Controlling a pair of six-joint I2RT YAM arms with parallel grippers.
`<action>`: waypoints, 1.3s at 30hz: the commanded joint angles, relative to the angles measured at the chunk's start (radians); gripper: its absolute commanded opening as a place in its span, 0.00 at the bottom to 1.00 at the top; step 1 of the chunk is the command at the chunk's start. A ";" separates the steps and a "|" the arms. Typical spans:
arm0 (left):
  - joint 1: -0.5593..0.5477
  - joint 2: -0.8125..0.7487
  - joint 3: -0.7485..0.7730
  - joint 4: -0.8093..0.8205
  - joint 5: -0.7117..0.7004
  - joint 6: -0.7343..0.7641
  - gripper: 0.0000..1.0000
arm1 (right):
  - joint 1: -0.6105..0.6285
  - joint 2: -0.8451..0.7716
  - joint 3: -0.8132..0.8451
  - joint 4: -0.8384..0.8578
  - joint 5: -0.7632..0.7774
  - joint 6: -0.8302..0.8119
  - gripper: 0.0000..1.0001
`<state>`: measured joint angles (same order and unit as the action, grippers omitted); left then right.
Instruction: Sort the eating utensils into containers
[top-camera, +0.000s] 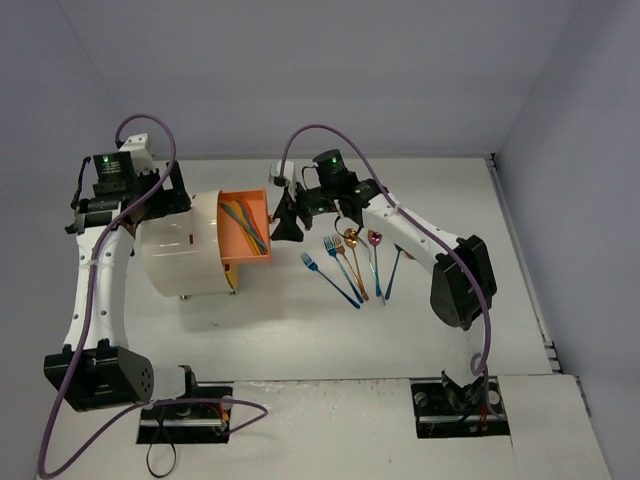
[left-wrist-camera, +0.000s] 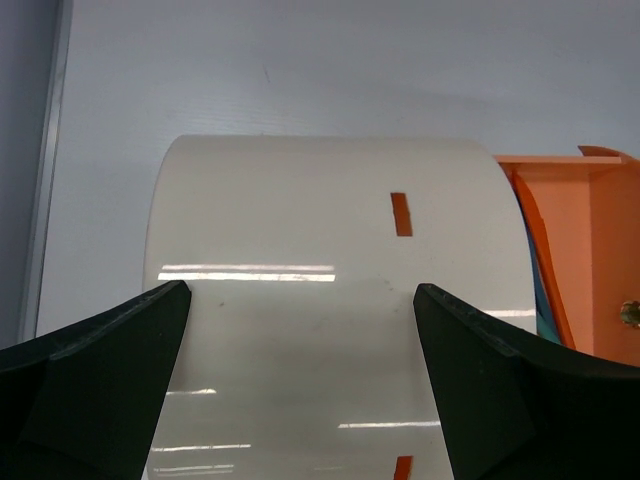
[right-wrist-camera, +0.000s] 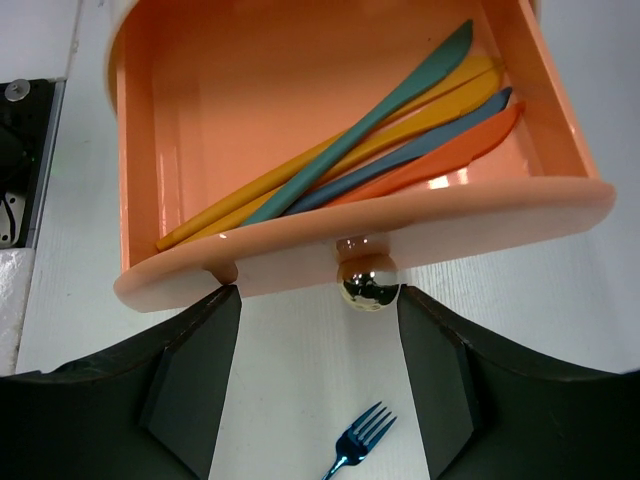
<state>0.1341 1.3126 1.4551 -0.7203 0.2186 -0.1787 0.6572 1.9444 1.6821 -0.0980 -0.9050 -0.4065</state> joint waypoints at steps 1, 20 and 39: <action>0.007 -0.002 -0.033 0.074 0.101 0.007 0.93 | 0.016 0.014 0.090 0.047 -0.081 -0.023 0.61; 0.004 0.020 -0.094 0.135 0.184 -0.056 0.93 | 0.126 0.195 0.334 0.052 -0.008 0.025 0.61; -0.015 0.019 -0.103 0.154 0.175 -0.089 0.93 | 0.183 0.300 0.512 0.067 0.078 0.100 0.61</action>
<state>0.1277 1.3315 1.3575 -0.5006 0.3809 -0.2257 0.8210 2.2593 2.1293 -0.0990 -0.8508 -0.3353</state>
